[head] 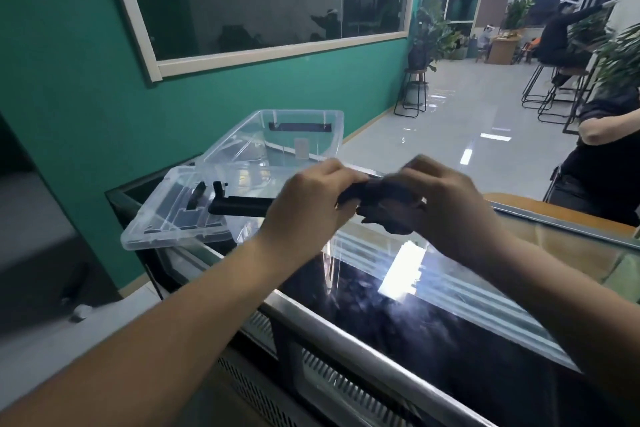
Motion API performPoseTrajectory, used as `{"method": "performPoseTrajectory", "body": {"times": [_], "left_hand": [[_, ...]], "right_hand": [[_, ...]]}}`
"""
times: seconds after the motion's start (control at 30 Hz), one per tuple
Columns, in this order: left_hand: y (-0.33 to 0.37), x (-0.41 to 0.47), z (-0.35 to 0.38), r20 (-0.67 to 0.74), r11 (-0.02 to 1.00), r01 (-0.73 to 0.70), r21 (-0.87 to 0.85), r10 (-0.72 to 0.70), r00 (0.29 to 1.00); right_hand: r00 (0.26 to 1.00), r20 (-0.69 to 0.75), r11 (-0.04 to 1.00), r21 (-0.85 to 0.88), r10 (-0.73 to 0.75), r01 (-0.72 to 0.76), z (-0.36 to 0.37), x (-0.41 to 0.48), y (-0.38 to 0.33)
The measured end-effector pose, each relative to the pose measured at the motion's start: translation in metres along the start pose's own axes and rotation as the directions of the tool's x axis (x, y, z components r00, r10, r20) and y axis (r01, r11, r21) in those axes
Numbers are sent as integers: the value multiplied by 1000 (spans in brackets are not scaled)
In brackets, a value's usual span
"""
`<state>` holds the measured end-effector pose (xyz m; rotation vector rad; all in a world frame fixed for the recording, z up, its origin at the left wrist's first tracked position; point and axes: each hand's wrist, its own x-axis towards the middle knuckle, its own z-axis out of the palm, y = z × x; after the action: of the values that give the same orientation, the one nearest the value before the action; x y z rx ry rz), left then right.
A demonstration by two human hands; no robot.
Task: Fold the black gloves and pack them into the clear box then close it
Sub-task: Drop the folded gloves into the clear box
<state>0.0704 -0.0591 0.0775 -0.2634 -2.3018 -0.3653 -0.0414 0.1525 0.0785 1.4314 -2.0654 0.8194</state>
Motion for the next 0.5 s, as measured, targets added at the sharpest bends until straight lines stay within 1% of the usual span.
{"method": "performPoseTrajectory", "body": {"times": [0.1,0.23,0.4,0.5], "left_hand": [[-15,27,-33,-45,999,-26,45,28,999],[-49,45,-65,-59,992,-17,124,24,998],[-95,49,-83,-6,983,63,170,-63,998],[-112,48,-88,43,971,125,204,-136,990]], "right_hand": [[998,-41,999,-22,-47,46,-8,45,-10],[995,-49,996,-29,-87,85,8,95,-22],[998,-3,998,-33,-59,59,44,136,-36],[999,34,998,-55,-15,17,62,150,-42]]}}
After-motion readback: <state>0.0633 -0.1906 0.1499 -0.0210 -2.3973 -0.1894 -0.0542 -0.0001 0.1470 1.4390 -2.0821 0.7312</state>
